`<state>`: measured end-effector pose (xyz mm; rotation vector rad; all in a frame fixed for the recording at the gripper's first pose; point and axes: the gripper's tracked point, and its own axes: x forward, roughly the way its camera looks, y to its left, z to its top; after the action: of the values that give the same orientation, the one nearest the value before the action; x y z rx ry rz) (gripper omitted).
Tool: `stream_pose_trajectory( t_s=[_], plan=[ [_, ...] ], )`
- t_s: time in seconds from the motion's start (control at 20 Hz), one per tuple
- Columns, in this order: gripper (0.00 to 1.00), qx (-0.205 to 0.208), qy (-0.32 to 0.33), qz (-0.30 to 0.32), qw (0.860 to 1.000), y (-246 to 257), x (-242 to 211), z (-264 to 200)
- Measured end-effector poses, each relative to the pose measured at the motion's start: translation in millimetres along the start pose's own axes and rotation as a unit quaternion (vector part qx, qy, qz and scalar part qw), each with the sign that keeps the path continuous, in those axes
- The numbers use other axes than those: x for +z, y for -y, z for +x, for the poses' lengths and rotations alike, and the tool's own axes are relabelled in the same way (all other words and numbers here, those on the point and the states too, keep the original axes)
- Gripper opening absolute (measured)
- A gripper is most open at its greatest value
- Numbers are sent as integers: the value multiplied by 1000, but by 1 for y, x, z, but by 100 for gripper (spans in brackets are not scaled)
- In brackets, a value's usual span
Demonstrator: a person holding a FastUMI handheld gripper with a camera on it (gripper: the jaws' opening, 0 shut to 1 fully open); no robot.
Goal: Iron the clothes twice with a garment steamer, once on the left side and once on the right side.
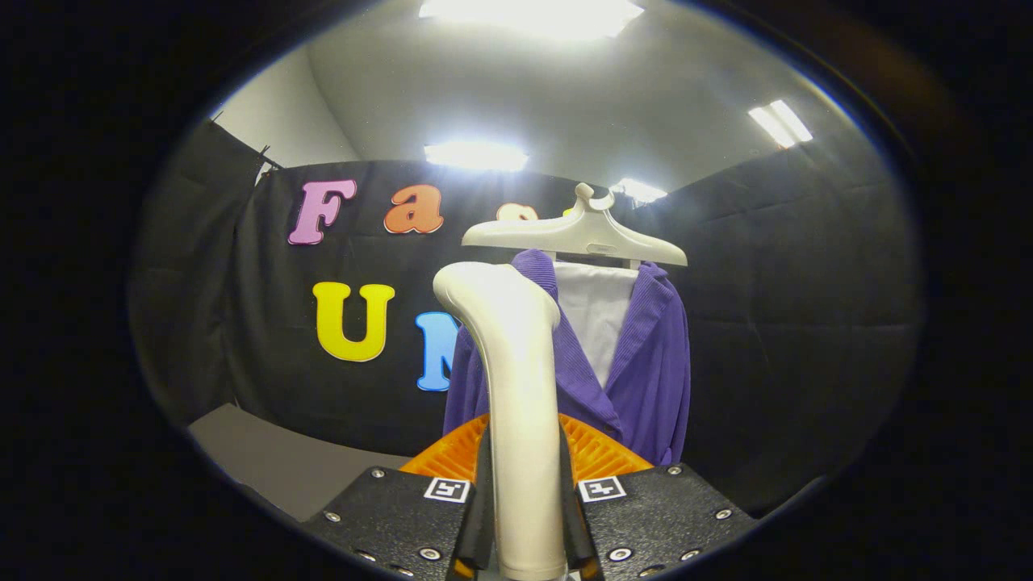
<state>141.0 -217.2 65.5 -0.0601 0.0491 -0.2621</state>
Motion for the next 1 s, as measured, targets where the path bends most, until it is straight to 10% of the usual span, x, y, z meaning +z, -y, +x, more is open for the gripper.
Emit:
stream_pose_trajectory(
  t_s=[1.0],
  plan=[
    [34,-104,-36,-41,993,22,-104,72]
  ],
)
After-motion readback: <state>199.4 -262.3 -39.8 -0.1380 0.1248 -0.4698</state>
